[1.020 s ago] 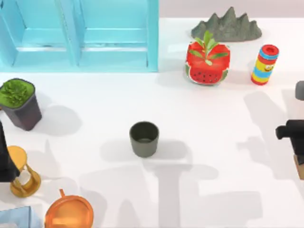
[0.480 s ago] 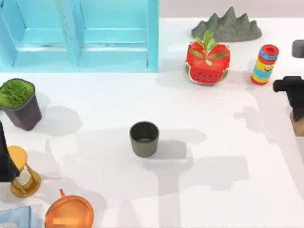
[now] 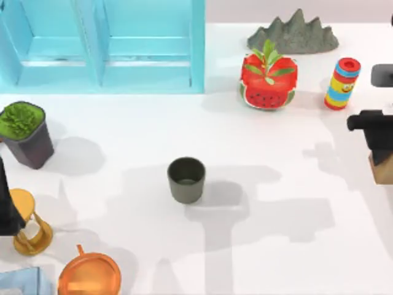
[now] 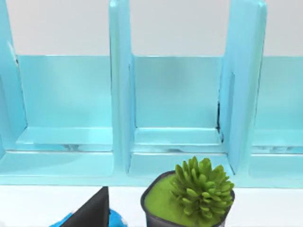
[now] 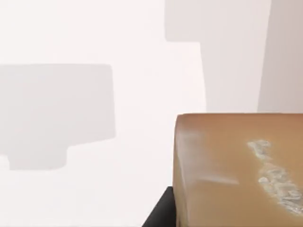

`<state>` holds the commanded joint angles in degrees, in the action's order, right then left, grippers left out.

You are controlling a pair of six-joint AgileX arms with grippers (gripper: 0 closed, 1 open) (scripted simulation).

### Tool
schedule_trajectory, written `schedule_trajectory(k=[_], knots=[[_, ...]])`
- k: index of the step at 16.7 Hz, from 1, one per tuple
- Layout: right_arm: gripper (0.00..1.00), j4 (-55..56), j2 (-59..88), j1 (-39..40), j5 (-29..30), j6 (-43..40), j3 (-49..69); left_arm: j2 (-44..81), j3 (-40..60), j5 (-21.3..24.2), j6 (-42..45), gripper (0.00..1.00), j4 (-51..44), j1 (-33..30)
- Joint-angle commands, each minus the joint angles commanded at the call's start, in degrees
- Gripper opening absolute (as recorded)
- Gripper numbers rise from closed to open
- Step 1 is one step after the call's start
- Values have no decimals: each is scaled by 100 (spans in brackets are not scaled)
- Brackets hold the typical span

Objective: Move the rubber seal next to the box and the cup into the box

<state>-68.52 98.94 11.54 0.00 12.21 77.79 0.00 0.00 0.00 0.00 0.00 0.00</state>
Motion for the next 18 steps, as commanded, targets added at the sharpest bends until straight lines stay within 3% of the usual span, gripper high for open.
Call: schedule_trajectory(k=[4,9,18], knots=[[0,750,137,1,-6,8,-635,0,0,0,0,100,0,0],[0,864,156,-4,-3,9,-736,0,0,0,0,100,0,0],[68,864,156,-4,-3,9,-736,0,0,0,0,100,0,0]])
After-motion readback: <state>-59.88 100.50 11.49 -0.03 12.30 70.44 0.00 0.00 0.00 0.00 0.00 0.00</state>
